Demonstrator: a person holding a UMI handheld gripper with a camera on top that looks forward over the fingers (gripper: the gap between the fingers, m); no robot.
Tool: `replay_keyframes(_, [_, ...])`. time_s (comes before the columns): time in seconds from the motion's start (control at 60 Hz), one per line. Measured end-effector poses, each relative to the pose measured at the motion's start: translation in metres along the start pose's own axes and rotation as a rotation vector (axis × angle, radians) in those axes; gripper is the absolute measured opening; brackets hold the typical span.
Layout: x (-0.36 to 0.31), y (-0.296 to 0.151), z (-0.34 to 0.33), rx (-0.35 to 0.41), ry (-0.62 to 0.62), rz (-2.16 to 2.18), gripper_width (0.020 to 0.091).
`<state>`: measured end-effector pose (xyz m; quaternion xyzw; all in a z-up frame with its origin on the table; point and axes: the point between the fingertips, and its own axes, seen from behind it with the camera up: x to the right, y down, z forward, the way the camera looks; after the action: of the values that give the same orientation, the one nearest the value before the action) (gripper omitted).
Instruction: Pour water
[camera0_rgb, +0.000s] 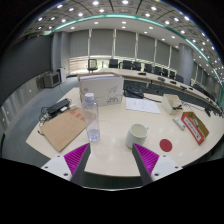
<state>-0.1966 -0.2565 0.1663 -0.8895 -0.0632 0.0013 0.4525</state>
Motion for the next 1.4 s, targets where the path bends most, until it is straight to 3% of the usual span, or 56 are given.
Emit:
replay_keyframes(0.233, [-0.071, -0.01, 0.069, 0.047, -0.034, -0.011, 0.0862])
replay_keyframes(0.567, [-0.084, -0.05, 0.182, 0.193, 0.013, 0.074, 0.0838])
replay_keyframes(0.617, [-0.086, -0.051, 0.194, 0.198, 0.018, 0.08, 0.0778])
replay_keyframes(0.733, [-0.084, -0.054, 0.209, 0.229, 0.056, 0.089, 0.051])
replay_keyframes(0.833, [-0.084, -0.058, 0.212, 0.257, 0.052, 0.099, 0.0487])
replay_keyframes(0.983, [-0.079, -0.058, 0.209, 0.256, 0.066, 0.132, 0.0363])
replay_keyframes(1.033, [-0.077, -0.059, 0.205, 0.256, 0.059, 0.155, 0.0363])
replay_keyframes(1.167, [-0.082, -0.077, 0.185, 0.272, -0.016, 0.311, 0.0364])
replay_keyframes(1.4, [-0.083, -0.125, 0.151, 0.272, -0.363, 1.042, 0.0361])
